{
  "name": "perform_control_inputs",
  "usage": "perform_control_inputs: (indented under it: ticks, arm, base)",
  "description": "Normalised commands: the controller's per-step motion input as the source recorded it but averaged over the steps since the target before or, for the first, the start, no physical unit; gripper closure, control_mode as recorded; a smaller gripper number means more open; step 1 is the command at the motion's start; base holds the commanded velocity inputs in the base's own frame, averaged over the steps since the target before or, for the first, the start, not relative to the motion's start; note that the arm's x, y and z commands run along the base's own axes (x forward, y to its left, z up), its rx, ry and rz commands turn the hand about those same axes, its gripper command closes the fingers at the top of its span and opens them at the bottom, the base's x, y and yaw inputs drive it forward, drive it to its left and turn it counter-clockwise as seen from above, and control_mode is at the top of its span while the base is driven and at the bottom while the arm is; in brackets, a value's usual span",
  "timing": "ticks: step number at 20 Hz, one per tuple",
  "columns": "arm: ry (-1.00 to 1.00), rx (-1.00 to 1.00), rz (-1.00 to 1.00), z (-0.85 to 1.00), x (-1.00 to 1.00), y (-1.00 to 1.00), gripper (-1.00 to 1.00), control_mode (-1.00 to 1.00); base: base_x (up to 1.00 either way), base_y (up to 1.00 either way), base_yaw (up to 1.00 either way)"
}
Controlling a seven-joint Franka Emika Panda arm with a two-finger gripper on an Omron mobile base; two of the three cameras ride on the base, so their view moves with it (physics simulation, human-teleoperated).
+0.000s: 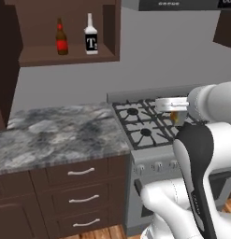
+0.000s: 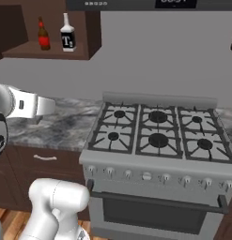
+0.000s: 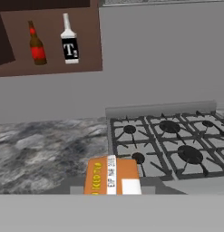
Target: Sort all alcoholic drinks to one cabinet, and non-alcoholic drinks to the other.
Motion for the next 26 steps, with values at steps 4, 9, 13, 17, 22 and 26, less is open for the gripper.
perform_control_inputs:
  ticks: [4,9,13,17,22,26]
  arm:
    - [0.00,0.00,0.00,0.00,0.00,0.00,1.00,1.00]
    - [0.00,0.00,0.00,0.00,0.00,0.00,1.00,1.00]
    - [0.00,0.00,0.00,0.00,0.00,0.00,1.00,1.00]
    - [0.00,0.00,0.00,0.00,0.00,0.00,1.00,1.00]
    - [0.00,0.00,0.00,0.00,0.00,0.00,1.00,1.00]
    - [0.00,0.00,0.00,0.00,0.00,0.00,1.00,1.00]
  base:
    - [-0.11,-0.45,0.04]
    - [-0.10,-0.49,0.03]
    - [-0.14,-0.50,0.03]
    - [-0.14,-0.51,0.03]
    - [-0.12,-0.52,0.03]
    - [-0.12,-0.52,0.03]
